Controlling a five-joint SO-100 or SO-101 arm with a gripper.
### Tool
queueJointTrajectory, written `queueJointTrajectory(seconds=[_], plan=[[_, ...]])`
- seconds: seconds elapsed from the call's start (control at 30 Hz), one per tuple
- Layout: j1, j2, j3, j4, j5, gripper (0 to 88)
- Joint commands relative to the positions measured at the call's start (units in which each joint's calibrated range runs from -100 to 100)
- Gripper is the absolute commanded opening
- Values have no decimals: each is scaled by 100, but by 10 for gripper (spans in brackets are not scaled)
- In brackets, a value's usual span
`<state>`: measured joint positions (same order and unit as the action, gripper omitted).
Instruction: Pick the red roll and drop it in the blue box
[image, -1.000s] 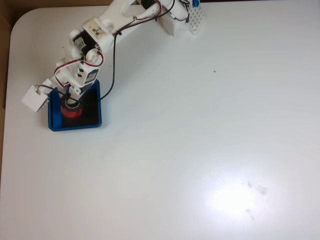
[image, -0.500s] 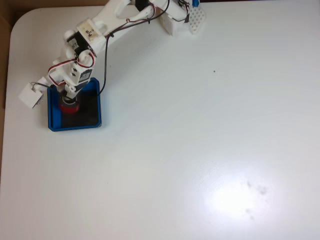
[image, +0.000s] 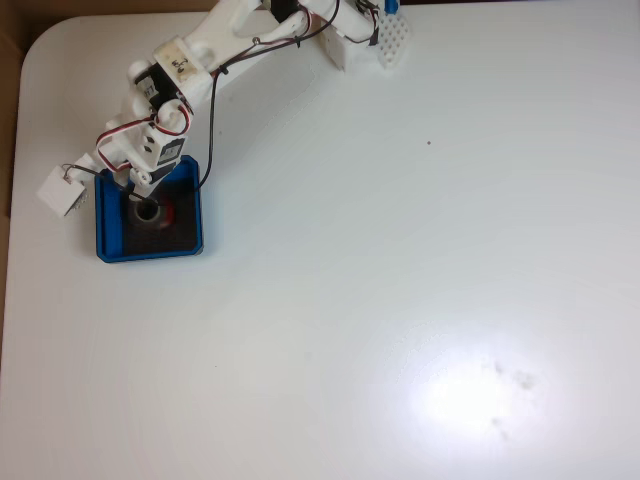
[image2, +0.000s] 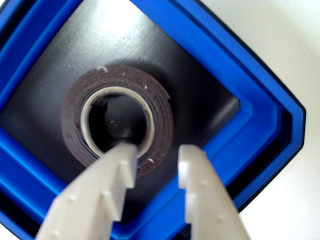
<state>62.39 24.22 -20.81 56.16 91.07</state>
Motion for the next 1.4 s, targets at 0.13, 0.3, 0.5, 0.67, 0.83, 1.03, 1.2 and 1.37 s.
queueJointTrajectory(seconds=[0.13,0.3,0.5,0.67,0.83,1.03,1.2,1.37], plan=[[67,-131,-354,-112,8,72],[185,-423,-273,-63,17,72],[204,-1661,526,-112,8,72],[194,-2764,1892,-129,0,72],[126,-4152,3375,-137,0,72],[77,-5917,5091,-302,0,72],[-99,-7305,6897,-1540,0,72],[-206,-8734,8882,-2810,0,72]])
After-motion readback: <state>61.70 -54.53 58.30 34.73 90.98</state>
